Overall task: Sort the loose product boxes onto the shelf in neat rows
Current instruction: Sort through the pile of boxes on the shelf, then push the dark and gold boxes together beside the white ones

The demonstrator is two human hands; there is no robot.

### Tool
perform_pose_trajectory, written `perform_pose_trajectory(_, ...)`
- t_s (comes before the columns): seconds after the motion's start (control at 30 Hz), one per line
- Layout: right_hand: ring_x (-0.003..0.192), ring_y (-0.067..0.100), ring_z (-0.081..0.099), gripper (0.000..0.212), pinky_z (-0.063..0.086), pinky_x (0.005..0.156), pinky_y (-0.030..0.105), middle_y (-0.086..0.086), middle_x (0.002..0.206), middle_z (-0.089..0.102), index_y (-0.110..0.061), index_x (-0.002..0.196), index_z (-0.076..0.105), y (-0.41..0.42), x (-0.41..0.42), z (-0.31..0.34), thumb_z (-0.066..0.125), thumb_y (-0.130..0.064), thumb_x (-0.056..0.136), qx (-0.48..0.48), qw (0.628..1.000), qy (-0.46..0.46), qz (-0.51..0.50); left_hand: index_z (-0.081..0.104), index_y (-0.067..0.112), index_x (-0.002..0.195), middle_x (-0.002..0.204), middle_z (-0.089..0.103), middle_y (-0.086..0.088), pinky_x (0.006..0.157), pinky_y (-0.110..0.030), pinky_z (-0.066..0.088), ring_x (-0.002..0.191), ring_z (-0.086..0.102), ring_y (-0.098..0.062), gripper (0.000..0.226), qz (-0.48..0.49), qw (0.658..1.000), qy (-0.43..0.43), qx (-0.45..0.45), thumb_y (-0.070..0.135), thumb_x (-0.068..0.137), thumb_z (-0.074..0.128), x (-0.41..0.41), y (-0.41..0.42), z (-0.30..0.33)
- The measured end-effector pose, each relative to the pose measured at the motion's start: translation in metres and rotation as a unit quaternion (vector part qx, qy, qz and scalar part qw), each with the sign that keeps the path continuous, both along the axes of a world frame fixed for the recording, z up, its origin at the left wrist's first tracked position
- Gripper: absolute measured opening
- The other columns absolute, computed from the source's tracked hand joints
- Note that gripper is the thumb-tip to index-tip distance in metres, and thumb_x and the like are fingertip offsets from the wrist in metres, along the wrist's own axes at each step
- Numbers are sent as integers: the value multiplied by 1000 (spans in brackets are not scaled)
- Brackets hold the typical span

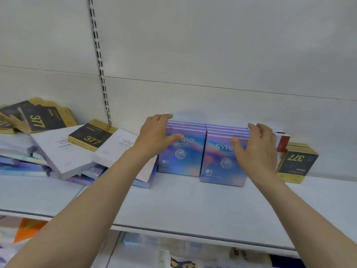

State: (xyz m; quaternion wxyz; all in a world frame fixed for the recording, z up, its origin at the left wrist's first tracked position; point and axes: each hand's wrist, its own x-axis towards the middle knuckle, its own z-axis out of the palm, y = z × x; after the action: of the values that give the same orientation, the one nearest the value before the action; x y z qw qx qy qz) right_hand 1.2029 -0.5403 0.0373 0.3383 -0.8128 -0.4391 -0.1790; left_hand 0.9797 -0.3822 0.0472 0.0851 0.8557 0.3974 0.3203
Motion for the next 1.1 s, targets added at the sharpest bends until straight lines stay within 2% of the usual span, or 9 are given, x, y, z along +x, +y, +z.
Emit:
perform_pose_trajectory(0.1, 138, 26, 33, 54, 37, 104, 41, 8, 148, 41, -15, 144, 44, 14, -37, 42, 55, -39, 97, -49, 992, -49, 101, 38, 23, 145, 149, 40, -3, 108, -36, 31, 137, 32, -23, 75, -25, 999, 15, -14, 60, 83, 60, -53, -1, 25)
perform_pose_trajectory(0.23, 135, 24, 39, 53, 35, 107, 37, 3, 146, 47, -26, 146, 42, 35, -112, 88, 51, -46, 97, -131, 964, -100, 211, 42, 23, 142, 146, 43, -3, 107, -39, 32, 136, 34, -24, 68, -1, 998, 32, 44, 59, 86, 58, -141, -8, 55)
perform_pose_trajectory(0.47, 138, 16, 35, 53, 36, 109, 36, -5, 149, 45, -33, 145, 43, 44, -284, 110, 51, -50, 96, -111, 931, -157, 310, 44, 26, 140, 143, 46, 0, 103, -38, 38, 131, 40, -20, 66, 51, 993, 54, 91, 54, 83, 64, -317, -35, 80)
perform_pose_trajectory(0.7, 141, 14, 29, 56, 32, 109, 34, -6, 153, 39, -34, 147, 39, 58, -413, 94, 52, -50, 95, -116, 909, -162, 367, 52, 22, 133, 130, 56, -4, 97, -38, 43, 120, 49, -24, 62, 84, 990, 58, 96, 56, 83, 63, -440, -47, 77)
perform_pose_trajectory(0.8, 140, 15, 31, 58, 34, 107, 35, -6, 151, 41, -35, 148, 38, 71, -449, 91, 52, -53, 94, -116, 901, -174, 379, 51, 21, 134, 133, 54, -3, 99, -36, 40, 123, 47, -22, 62, 98, 989, 58, 95, 57, 84, 61, -475, -40, 73)
perform_pose_trajectory(0.93, 138, 13, 32, 55, 32, 103, 29, -9, 149, 42, -36, 146, 39, 99, -483, 91, 53, -51, 95, -110, 892, -170, 403, 48, 25, 137, 139, 50, 3, 99, -32, 39, 126, 43, -16, 63, 113, 989, 51, 86, 60, 86, 56, -505, -17, 64)
perform_pose_trajectory(1.1, 138, 14, 33, 54, 34, 109, 34, -8, 149, 42, -33, 145, 41, 165, -514, 81, 51, -50, 95, -109, 891, -151, 414, 47, 26, 137, 140, 49, 3, 102, -34, 39, 127, 43, -17, 62, 124, 988, 59, 63, 59, 86, 56, -536, 37, 52)
